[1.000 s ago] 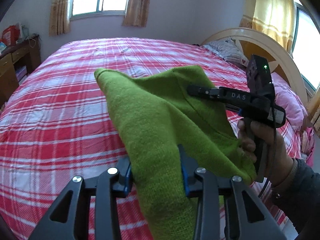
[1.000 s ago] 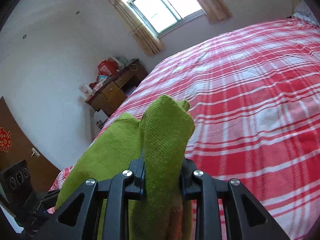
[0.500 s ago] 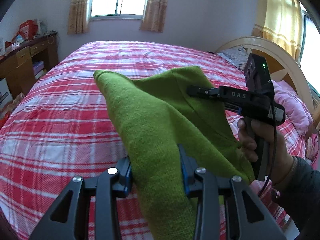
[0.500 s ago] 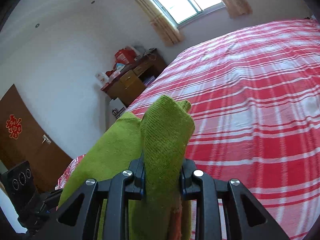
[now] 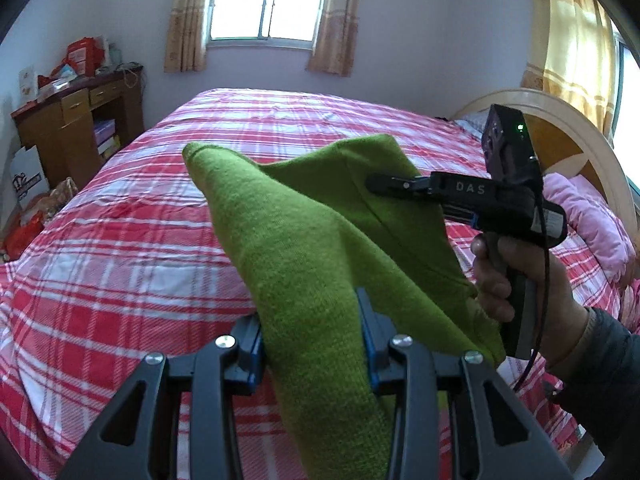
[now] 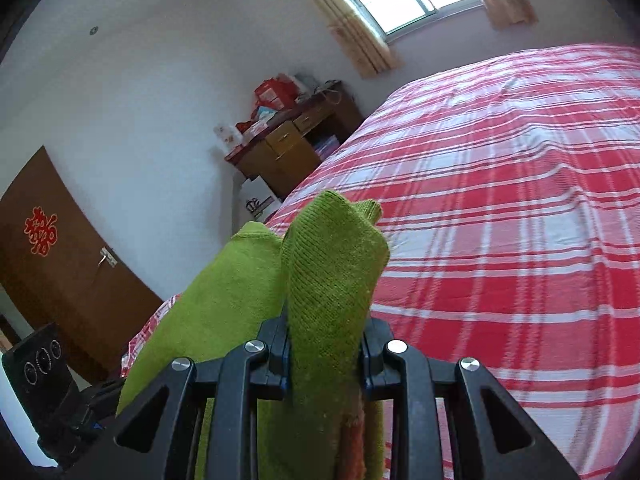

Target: Fold small clothes

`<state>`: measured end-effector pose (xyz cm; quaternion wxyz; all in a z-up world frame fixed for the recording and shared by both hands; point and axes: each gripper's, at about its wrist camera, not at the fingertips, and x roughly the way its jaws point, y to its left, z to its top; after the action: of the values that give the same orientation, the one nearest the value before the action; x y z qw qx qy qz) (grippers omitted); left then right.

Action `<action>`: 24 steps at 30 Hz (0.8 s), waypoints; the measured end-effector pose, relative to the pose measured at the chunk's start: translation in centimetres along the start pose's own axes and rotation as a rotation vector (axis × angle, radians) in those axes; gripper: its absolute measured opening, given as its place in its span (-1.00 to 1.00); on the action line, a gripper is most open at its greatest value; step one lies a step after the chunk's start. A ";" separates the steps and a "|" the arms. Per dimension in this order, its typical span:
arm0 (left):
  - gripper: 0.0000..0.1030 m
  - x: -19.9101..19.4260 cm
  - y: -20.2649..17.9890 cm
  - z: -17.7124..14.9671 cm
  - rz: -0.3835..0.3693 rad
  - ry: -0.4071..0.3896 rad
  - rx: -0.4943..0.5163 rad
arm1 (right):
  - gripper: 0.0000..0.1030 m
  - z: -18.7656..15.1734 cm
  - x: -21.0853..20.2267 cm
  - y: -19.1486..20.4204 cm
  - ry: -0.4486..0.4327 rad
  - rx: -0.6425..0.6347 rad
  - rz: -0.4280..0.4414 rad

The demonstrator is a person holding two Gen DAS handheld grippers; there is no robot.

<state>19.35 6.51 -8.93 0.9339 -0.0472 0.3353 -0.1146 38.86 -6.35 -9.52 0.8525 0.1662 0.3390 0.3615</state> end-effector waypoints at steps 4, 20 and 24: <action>-0.24 -0.9 1.6 -0.8 0.019 -0.008 -0.027 | -0.50 -0.3 1.6 1.4 0.019 -0.017 0.020; -0.24 -3.3 5.5 -2.3 0.080 -0.041 -0.077 | -0.50 -0.1 7.4 6.3 0.095 -0.073 0.101; -0.24 -3.5 6.3 -2.7 0.095 -0.044 -0.079 | -0.50 -0.2 8.5 6.7 0.117 -0.062 0.125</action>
<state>16.15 13.45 -9.86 0.9429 -0.0707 0.3207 -0.0559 39.65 4.41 -9.97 0.8118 0.1391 0.3660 0.4333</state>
